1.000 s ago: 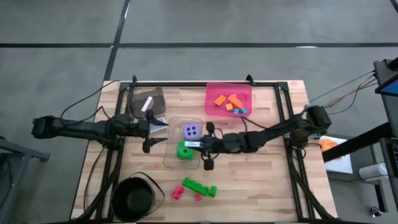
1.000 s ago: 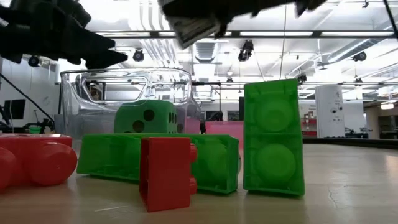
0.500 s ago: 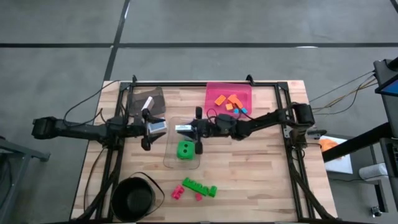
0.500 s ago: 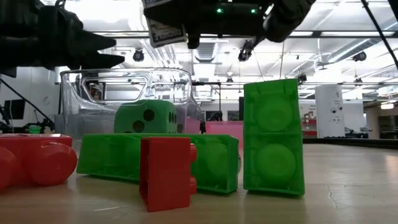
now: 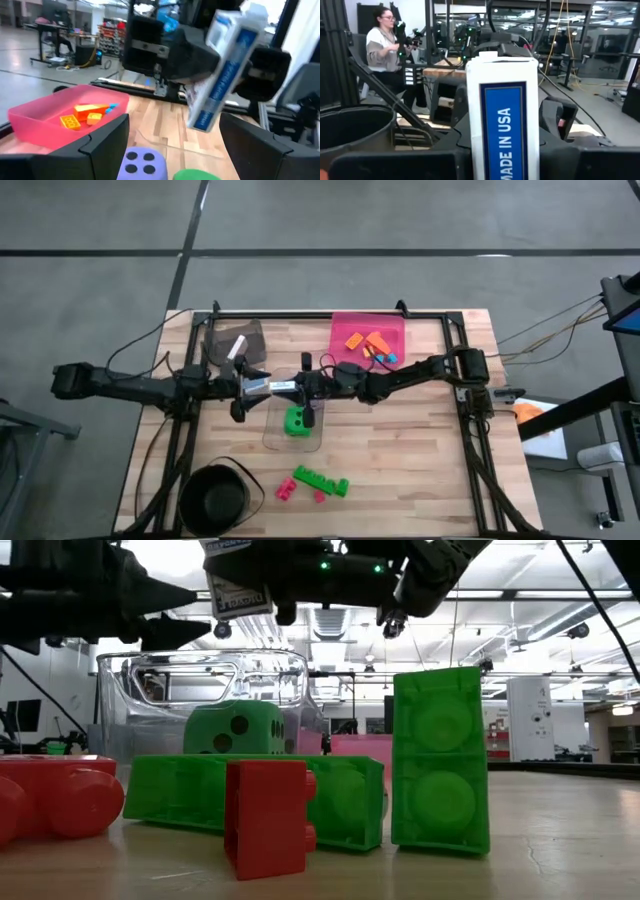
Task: Pick & Place Toys
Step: Put the white deck of cards into the black bin
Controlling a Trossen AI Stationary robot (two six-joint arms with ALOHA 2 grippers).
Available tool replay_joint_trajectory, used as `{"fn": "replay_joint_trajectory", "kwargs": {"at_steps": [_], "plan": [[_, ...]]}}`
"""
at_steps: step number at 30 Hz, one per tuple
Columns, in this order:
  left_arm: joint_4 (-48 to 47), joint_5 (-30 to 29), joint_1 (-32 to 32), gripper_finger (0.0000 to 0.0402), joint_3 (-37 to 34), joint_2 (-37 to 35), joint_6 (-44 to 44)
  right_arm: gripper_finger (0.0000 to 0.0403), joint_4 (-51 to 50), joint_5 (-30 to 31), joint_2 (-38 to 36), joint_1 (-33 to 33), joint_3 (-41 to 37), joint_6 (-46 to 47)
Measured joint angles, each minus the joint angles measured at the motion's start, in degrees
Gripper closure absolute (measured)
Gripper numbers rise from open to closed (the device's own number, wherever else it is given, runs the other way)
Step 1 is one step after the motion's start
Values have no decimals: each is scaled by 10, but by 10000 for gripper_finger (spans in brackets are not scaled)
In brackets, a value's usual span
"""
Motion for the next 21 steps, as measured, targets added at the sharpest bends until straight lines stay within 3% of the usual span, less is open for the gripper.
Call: {"fn": "replay_joint_trajectory", "kwargs": {"at_steps": [6,21], "plan": [[82,16,-19,89,0,56,18,341,-2,-1,7,0,5,2],[142,17,-41,89,58,226,36,341,-3,-3,3,0,4,6]]}}
